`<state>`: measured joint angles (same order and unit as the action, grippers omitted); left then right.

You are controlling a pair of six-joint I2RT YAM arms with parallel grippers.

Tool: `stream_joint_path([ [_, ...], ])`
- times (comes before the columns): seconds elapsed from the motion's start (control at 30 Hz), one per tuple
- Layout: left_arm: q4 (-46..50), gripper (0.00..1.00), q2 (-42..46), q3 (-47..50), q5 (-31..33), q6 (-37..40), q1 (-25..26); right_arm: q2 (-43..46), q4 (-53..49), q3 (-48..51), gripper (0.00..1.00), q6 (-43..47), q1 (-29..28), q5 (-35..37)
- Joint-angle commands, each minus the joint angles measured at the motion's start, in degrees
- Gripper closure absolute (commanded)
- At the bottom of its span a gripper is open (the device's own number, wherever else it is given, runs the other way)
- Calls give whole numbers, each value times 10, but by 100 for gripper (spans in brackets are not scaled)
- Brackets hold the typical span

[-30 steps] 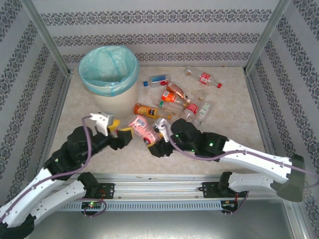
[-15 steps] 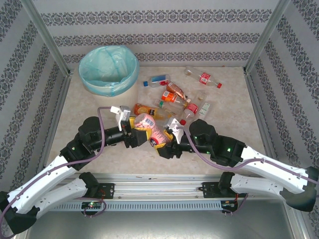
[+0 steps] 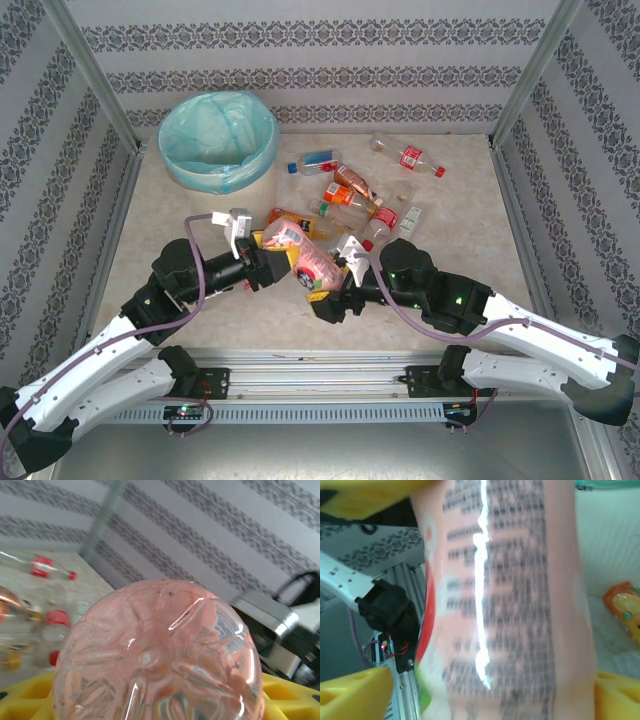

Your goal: Put the plastic bottles in the bin

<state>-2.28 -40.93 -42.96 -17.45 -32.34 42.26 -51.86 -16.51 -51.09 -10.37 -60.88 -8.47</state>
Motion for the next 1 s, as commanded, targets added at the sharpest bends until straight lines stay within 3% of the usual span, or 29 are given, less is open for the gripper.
stream_joint_path([
  [0.0, 25, 79, 22, -42, 192, 19, -5, 11, -6, -7, 2, 14, -1, 95],
  [0.1, 71, 88, 12, -91, 334, 60, -5, 12, -20, -16, 2, 22, 0, 163],
  [0.17, 86, 90, -8, -137, 388, 102, -6, 11, -25, -19, 2, 24, 0, 193],
  [0.33, 84, 93, -98, -271, 455, 242, -18, -5, -26, -21, 2, 19, 6, 207],
  [0.5, 52, 94, -188, -379, 457, 323, -65, -27, -28, -33, 2, 14, 6, 187],
  [0.63, 68, 94, -252, -453, 443, 340, -117, -31, -28, -36, 2, 4, 7, 169],
  [0.77, 120, 94, -319, -522, 414, 326, -176, -24, -38, -41, 2, -3, 7, 159],
  [0.97, 244, 93, -408, -609, 312, 257, -271, 1, -49, -32, 2, -9, 7, 169],
])
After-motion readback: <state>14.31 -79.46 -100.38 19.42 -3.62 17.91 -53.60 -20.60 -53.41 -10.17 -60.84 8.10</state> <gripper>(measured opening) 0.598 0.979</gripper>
